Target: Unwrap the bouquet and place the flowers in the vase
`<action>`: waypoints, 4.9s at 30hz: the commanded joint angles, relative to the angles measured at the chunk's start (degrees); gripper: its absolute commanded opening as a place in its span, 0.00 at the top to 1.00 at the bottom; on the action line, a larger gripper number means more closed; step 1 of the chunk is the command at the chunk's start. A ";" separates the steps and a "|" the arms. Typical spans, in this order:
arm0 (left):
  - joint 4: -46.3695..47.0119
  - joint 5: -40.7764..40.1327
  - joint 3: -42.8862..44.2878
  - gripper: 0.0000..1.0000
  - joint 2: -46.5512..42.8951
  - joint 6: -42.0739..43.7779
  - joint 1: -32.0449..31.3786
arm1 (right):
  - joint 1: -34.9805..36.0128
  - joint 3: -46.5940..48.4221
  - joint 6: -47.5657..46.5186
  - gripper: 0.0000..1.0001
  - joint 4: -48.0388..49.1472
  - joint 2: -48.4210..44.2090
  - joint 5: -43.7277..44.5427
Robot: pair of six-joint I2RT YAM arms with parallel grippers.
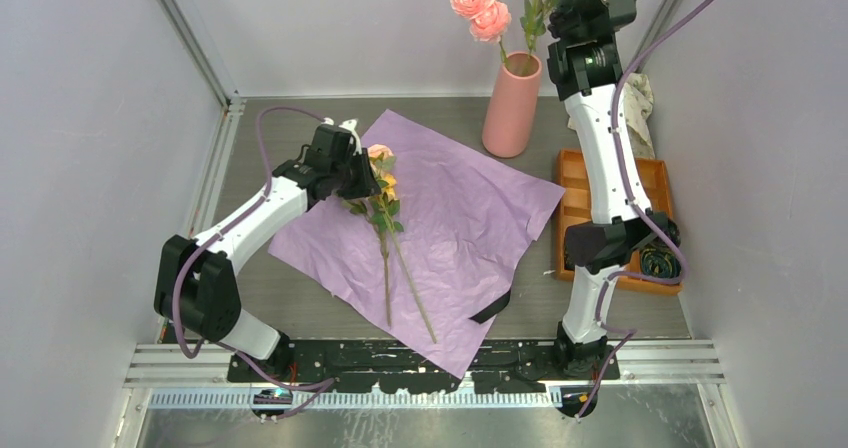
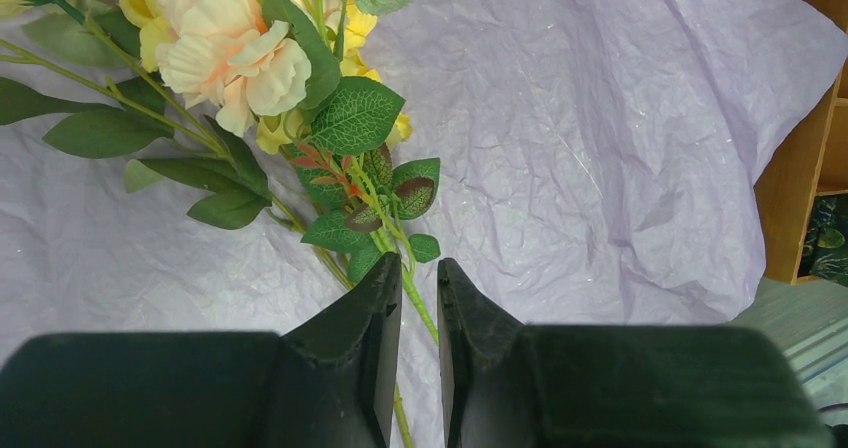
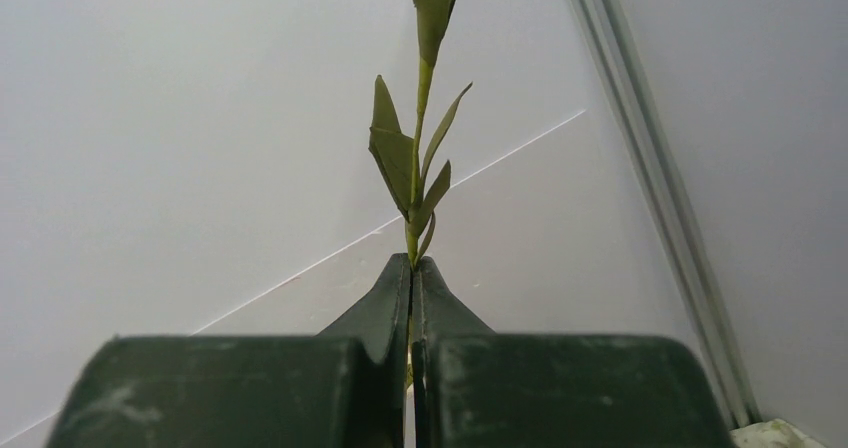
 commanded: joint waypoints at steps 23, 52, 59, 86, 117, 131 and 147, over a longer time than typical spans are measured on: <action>-0.16 -1.42 1.22 0.78 -2.58 0.80 0.35 | -1.68 -9.73 11.43 0.99 -0.84 0.46 -2.61; 0.67 -0.57 0.28 0.78 -1.86 -0.20 0.35 | -2.92 -32.54 14.95 0.99 -3.97 -1.67 -3.78; 1.06 -0.11 0.19 0.78 -1.49 -0.51 0.35 | -2.86 -35.05 16.89 0.86 -8.16 -2.89 -7.10; 1.24 0.81 0.29 0.78 -1.85 -0.99 0.35 | -2.77 -46.66 19.89 0.05 -6.51 -27.03 -13.86; -20.69 -32.46 9.39 0.60 -30.70 2.97 0.34 | 24.72 -25.32 24.56 0.28 -51.20 0.05 -36.53; -20.59 -31.84 7.48 0.58 -29.60 2.99 0.36 | 32.18 -16.74 22.90 0.42 -59.28 19.60 -35.63; -19.13 -29.36 5.93 0.59 -28.84 2.55 0.34 | 32.48 -10.47 20.72 0.60 -61.56 28.97 -31.59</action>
